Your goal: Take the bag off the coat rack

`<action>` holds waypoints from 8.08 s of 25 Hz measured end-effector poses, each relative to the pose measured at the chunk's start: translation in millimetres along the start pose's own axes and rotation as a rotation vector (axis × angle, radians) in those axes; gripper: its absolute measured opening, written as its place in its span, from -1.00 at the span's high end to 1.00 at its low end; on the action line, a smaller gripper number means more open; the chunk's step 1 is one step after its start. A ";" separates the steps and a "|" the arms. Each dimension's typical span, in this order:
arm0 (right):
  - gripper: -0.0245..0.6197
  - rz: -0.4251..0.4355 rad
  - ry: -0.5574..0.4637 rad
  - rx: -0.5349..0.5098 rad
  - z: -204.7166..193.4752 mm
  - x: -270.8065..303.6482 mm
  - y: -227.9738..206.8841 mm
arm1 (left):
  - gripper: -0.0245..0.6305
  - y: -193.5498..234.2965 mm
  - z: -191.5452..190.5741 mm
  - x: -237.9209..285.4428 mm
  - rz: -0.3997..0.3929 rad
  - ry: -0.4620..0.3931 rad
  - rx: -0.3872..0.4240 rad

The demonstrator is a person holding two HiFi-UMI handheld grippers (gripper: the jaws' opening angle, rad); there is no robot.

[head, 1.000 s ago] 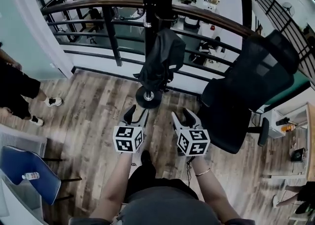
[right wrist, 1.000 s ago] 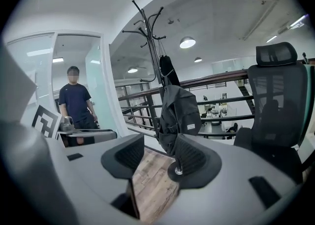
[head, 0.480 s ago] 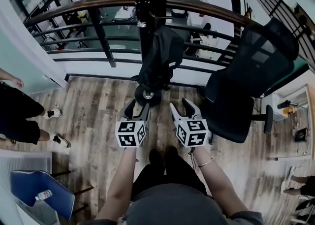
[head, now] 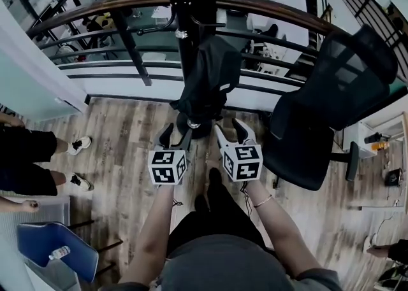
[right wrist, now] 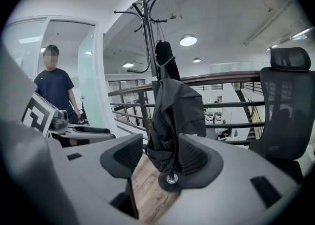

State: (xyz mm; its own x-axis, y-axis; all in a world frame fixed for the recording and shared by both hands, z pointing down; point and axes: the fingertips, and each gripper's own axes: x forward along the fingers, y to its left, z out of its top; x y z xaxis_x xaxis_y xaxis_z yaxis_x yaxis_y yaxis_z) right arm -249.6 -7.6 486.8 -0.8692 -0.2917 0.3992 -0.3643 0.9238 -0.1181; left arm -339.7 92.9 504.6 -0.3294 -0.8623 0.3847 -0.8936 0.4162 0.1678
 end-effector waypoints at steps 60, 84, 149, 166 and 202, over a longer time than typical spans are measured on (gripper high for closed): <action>0.66 0.095 -0.006 -0.197 40.2 140.1 -66.7 | 0.64 10.1 7.4 189.8 -0.036 0.142 0.118; 0.82 0.070 -0.077 -0.181 62.5 83.4 -46.7 | 0.77 -16.0 26.2 117.7 -0.075 0.085 0.003; 0.84 -0.388 -0.397 -0.068 128.3 -255.6 -85.2 | 0.77 -296.4 118.0 -36.9 -0.659 -0.129 0.207; 0.84 -0.611 -0.405 0.026 90.1 -361.5 -216.6 | 0.77 -470.2 89.7 -0.7 -0.875 -0.061 0.257; 0.84 -0.767 -0.270 0.297 5.7 -305.7 -450.0 | 0.77 -592.8 19.2 215.5 -1.010 0.151 0.266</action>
State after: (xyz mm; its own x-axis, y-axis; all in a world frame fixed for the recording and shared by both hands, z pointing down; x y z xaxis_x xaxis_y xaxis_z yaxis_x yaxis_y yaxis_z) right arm 178.1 -335.5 412.7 -0.3831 -0.8917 0.2410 -0.9224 0.3553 -0.1517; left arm 113.2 -345.2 470.6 0.6299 -0.7207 0.2895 -0.7759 -0.5675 0.2755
